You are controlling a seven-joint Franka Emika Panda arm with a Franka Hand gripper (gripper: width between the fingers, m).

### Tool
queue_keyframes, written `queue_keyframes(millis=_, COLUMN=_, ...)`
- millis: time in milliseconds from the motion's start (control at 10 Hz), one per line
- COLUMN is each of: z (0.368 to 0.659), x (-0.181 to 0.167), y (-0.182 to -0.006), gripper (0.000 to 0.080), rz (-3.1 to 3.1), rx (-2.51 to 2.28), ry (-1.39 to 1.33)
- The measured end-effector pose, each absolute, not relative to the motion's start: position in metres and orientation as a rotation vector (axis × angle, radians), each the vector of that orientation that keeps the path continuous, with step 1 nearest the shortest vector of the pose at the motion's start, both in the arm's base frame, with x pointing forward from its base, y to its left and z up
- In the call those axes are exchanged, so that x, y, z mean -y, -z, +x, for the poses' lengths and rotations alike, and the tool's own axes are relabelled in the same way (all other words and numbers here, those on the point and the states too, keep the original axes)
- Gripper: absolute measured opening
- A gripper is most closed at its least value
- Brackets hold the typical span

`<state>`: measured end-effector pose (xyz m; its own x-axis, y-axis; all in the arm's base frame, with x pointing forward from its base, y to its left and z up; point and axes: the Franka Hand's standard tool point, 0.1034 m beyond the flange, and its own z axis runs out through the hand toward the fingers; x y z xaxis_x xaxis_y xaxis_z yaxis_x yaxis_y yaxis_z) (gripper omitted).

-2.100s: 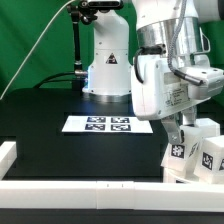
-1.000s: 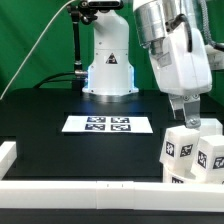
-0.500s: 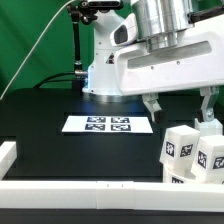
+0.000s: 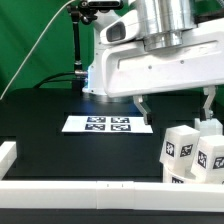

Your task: Assemble stool

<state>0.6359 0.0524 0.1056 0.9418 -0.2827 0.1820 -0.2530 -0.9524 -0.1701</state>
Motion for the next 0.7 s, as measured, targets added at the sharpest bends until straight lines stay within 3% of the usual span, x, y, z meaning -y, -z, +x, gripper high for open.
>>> queue_keyframes(millis=300, z=0.6349, x=-0.0581, y=-0.1051, gripper=0.0649, rz=-3.053, rx=0.167, ry=0.322)
queue_keyframes(millis=700, z=0.6329, x=-0.0527, y=-0.1033, gripper=0.0649, rz=-3.052, rx=0.511, ry=0.31)
